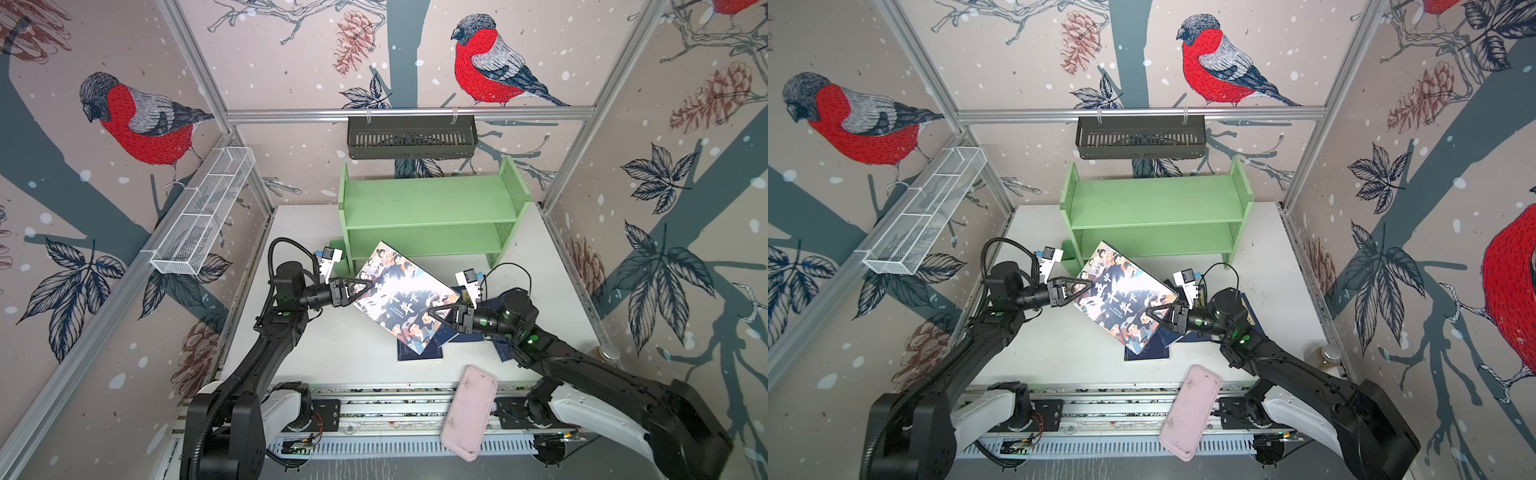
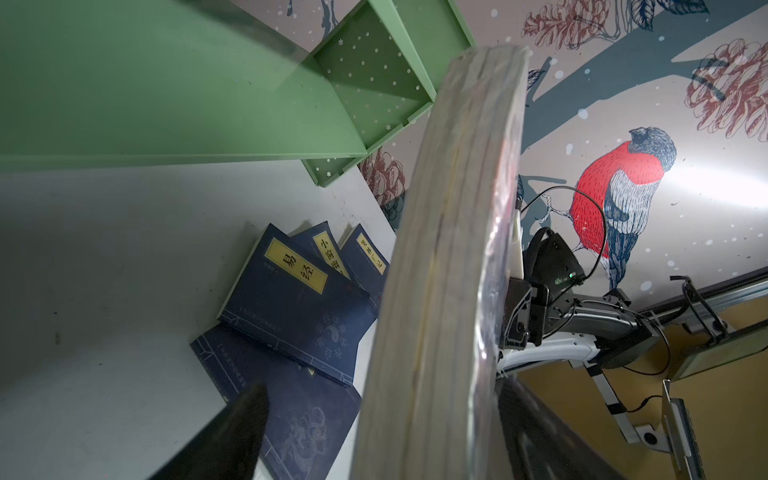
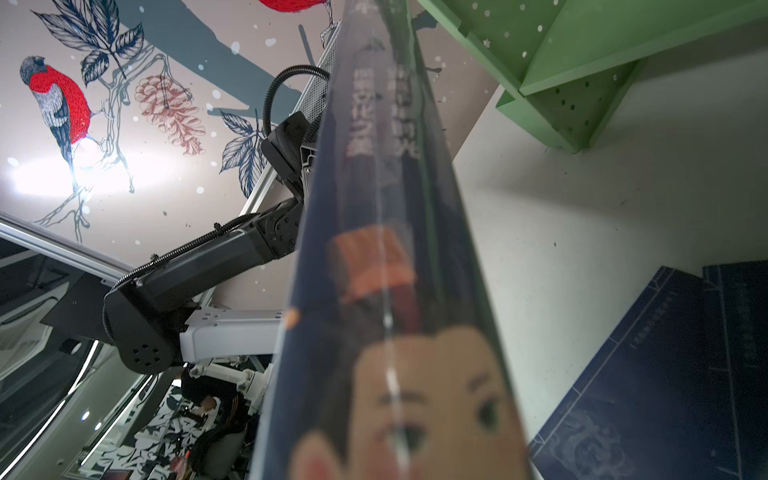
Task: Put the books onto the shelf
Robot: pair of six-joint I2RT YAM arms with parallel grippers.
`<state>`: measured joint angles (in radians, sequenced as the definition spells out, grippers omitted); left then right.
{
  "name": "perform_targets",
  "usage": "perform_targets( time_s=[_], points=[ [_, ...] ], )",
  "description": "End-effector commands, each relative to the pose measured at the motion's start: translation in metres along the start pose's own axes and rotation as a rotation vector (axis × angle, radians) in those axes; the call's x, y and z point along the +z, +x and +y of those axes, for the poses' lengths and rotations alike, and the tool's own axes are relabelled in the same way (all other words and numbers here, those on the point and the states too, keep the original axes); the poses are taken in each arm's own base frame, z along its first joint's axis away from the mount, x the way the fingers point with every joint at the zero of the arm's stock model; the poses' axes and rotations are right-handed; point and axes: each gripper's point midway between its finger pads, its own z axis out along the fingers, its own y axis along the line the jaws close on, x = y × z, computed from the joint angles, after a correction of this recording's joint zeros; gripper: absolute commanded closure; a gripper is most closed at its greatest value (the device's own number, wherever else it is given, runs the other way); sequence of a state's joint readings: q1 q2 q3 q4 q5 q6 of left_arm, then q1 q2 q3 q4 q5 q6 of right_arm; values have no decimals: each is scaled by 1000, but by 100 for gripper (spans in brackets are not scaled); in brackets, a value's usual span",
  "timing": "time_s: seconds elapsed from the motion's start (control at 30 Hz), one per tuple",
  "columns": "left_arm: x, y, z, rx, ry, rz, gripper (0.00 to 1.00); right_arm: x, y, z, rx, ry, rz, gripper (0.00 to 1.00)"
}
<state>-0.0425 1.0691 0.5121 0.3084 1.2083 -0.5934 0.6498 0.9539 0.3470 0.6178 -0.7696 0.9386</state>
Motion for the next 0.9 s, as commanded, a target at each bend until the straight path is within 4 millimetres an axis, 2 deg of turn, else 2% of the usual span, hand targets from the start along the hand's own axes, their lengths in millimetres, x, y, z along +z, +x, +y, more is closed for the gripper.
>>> perform_targets(
  time_s=[0.0,0.2,0.27,0.33,0.53,0.63,0.67,0.73,0.8,0.87],
  points=[
    [-1,10,-10,46,60,51,10,-6,5,24,-93,-116,76,96],
    [0,11,-19,-16,144,75,11,-6,13,33,-130,-179,175,95],
    [2,15,-17,-49,151,92,13,-4,11,36,-148,-188,192,95],
    [4,18,-16,-62,156,105,20,-2,9,36,-158,-190,199,94],
    [8,27,-30,-30,179,126,63,6,4,27,-148,-184,215,93],
    [8,28,-31,-36,167,111,93,9,-1,23,-142,-173,204,89],
    [8,27,-30,-36,160,99,100,10,-4,21,-139,-165,195,86],
    [8,23,-29,-44,146,76,100,9,-9,15,-129,-141,171,73],
    [7,16,-26,-63,130,49,100,7,-14,8,-109,-115,135,70],
    [5,8,-22,-91,110,16,100,3,-17,0,-78,-93,96,49]
  ],
)
